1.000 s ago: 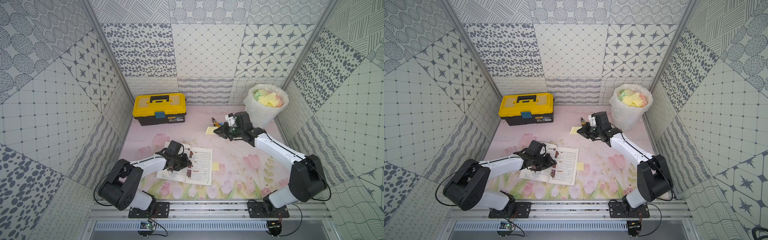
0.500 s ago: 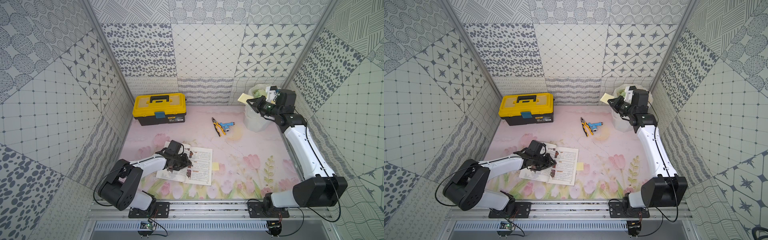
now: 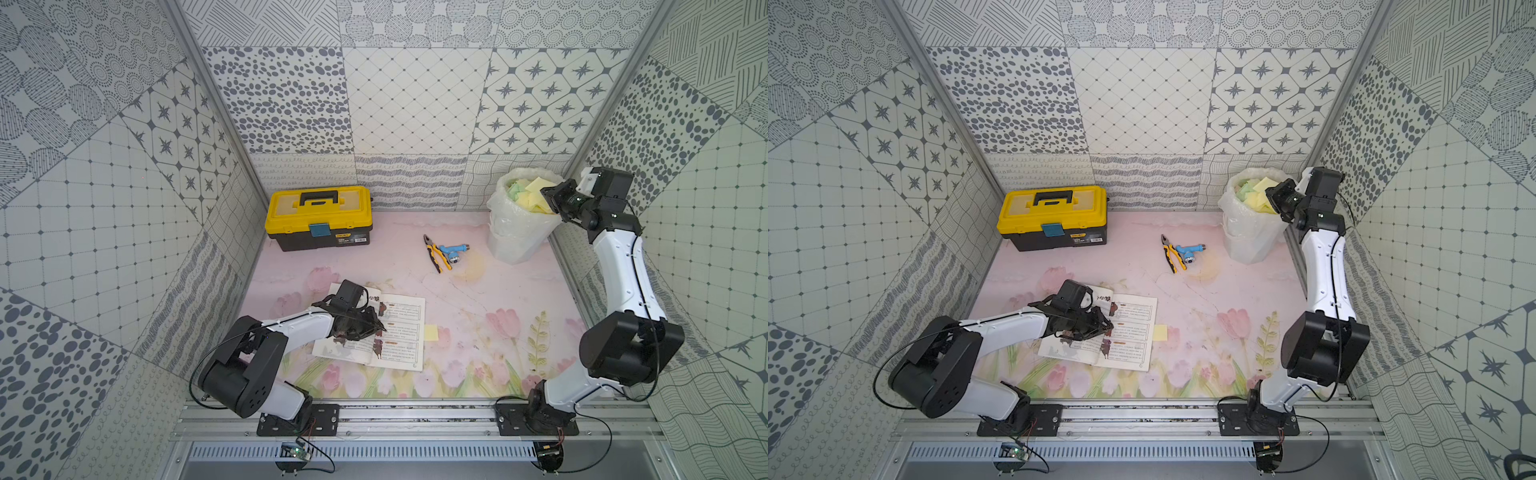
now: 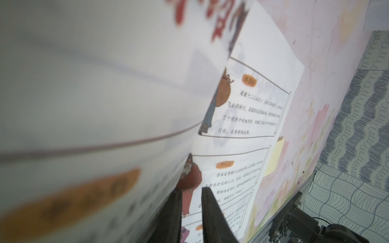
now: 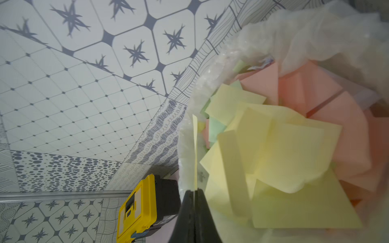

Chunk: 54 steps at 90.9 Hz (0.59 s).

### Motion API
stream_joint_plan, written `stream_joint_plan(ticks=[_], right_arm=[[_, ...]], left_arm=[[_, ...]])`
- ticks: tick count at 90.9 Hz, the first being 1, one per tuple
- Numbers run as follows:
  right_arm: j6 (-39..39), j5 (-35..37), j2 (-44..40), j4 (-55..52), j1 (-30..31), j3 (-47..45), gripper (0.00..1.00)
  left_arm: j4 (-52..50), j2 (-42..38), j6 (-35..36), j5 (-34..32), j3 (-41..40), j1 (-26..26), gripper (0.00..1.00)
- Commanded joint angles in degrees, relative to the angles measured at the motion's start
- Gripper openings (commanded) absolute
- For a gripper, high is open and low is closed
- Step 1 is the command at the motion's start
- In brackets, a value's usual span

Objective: Peel off the used sticky note
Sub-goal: Place the note in the trash bin.

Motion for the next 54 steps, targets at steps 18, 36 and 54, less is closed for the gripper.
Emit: stream_joint_plan(ticks=[18,36,54], right_arm=[[-5.20,5.89,2.91,-6.27,-0.57,6.98,0.30],[-6.62,7.32,1.93,-9.21,-1.09,9.77,0.50],[-7.21,7.88,-1.35,-9.52,-1.89,8.70,0.66]], left_arm=[[-1.24,0.42,-0.52,0.88,0.46,0.22,0.21],[-1.12,0.33,-0.69,1.15,0.36,0.26,0.21],[-1.12,-0.02,-0.62,1.37,0.43,0.26,0.21]])
